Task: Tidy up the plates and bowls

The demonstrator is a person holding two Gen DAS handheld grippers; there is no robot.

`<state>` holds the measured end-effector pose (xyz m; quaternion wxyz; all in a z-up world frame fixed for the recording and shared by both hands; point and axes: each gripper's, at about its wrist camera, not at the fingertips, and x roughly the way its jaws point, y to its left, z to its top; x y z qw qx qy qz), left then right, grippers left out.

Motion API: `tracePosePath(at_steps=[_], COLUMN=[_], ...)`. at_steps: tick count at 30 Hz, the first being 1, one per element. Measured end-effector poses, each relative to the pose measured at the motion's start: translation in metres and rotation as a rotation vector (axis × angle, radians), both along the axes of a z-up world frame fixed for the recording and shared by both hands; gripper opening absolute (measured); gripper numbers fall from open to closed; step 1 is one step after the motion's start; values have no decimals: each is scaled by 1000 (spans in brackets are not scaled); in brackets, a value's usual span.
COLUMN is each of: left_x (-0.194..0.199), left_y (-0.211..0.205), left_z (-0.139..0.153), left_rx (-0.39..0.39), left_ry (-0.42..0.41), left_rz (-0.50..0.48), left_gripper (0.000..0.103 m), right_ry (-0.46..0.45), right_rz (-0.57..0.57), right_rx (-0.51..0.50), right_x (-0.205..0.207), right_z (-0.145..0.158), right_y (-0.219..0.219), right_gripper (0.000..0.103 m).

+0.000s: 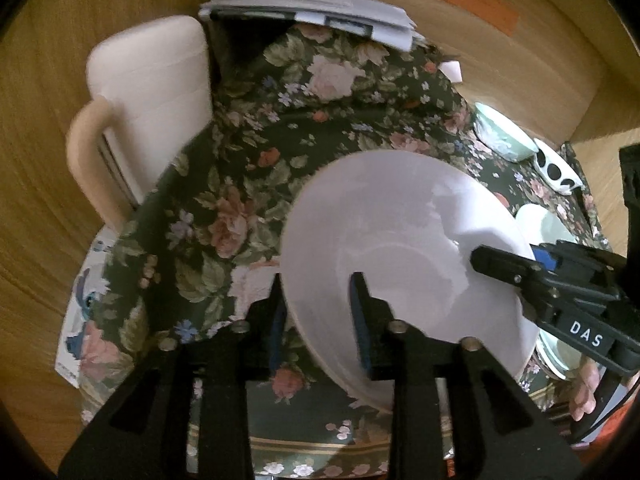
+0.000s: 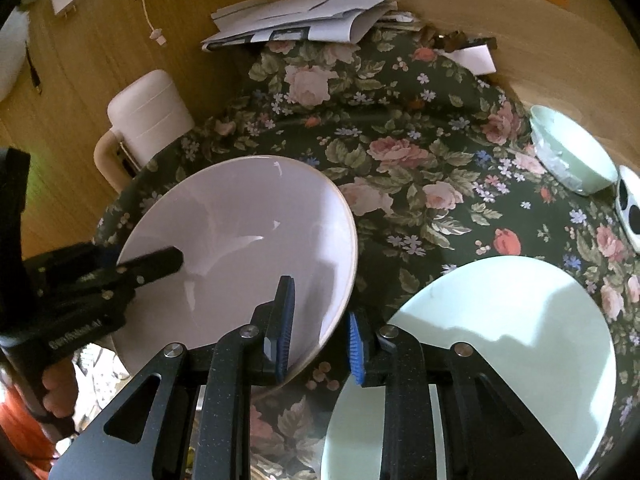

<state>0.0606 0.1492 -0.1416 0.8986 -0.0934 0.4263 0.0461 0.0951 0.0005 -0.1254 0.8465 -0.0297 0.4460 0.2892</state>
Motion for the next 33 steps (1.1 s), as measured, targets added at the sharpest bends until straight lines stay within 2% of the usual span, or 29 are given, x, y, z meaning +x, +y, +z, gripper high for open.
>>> tracePosePath(at_steps=[1, 6, 10, 11, 13, 14, 17, 19, 23, 25, 26, 27, 33], left_x=[-1, -7, -11, -11, -10, -9, -7, -5, 3, 9, 13, 18, 53], left_y=[1, 0, -13, -18, -30, -36, -58, -71, -101, -116, -124, -131, -163], left_z=[3, 25, 49, 54, 65, 70, 86, 95, 113, 120, 123, 127, 130], left_rx=[7, 67, 82, 83, 81, 83, 99, 99, 115, 133, 142, 146, 124], left_ry=[-10, -64, -138, -154, -196, -213, -279, -313, -373, -398, -404, -409, -382], left_rz=[8, 27, 13, 9, -14, -20, -47, -68, -109, -133, -142, -150, -162], left_gripper=[48, 54, 58, 59, 70, 72, 76, 85, 90, 91, 91, 92, 93], right_ry=[-3, -28, -119, -139, -169, -189, -235, -260, -300, -322, -331, -340, -376], right_rz=[-1, -17, -45, -54, -70, -88, -131, -162, -213, -239, -250, -258, -306], right_rx=[3, 48, 79, 85, 97, 105, 108, 107, 104, 98, 97, 97, 69], right_x=[0, -2, -11, -12, -14, -15, -15, -13, -8, -4, -2, 0, 18], right_z=[1, 12, 36, 41, 50, 56, 70, 78, 93, 98, 101, 103, 110], right_y=[-1, -17, -36, -40, -51, -60, -84, -101, -134, -149, -155, -161, -194], right_gripper=[23, 24, 25, 29, 35, 37, 38, 38, 39, 42, 48, 53, 54])
